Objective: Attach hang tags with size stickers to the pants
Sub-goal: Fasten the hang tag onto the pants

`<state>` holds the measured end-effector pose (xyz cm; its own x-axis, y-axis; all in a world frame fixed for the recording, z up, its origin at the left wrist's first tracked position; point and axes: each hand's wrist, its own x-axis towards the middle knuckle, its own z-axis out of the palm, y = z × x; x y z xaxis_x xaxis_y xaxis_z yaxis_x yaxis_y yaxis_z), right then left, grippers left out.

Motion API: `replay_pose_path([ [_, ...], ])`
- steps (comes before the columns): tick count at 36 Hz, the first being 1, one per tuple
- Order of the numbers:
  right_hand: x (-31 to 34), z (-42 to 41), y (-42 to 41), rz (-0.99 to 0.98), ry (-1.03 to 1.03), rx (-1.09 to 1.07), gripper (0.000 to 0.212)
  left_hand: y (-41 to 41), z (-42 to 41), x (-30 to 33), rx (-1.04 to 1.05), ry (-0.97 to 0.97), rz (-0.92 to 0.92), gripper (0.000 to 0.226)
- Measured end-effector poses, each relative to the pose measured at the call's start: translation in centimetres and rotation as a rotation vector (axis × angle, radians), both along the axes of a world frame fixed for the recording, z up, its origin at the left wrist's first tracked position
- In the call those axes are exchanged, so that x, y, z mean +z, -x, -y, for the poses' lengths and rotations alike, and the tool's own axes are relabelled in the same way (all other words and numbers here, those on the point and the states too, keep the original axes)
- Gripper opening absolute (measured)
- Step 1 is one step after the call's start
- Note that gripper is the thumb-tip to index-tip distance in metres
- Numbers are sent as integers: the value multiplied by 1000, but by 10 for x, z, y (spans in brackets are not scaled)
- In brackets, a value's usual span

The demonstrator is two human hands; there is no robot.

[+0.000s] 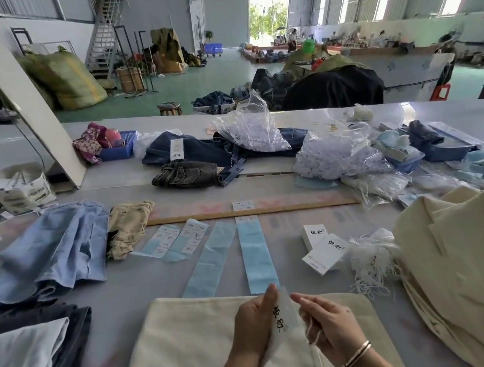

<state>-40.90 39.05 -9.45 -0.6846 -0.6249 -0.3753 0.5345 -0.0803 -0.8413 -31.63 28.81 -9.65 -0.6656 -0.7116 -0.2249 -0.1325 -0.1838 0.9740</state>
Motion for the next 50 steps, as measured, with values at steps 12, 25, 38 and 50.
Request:
replay_pose_path([
  [12, 27, -3, -23, 19, 151, 262, 27, -14, -2, 20, 18, -61, -119, 38],
  [25, 25, -5, -21, -24, 190, 230, 29, -14, -4, 28, 12, -107, -113, 25],
  [38, 13, -14, -11, -512, -73, 320, 33, -15, -4, 11, 29, 337, 98, 21],
  [50, -13, -6, -14, -653, -215, 38, 13, -7, -19, -12, 145, 221, 83, 19],
])
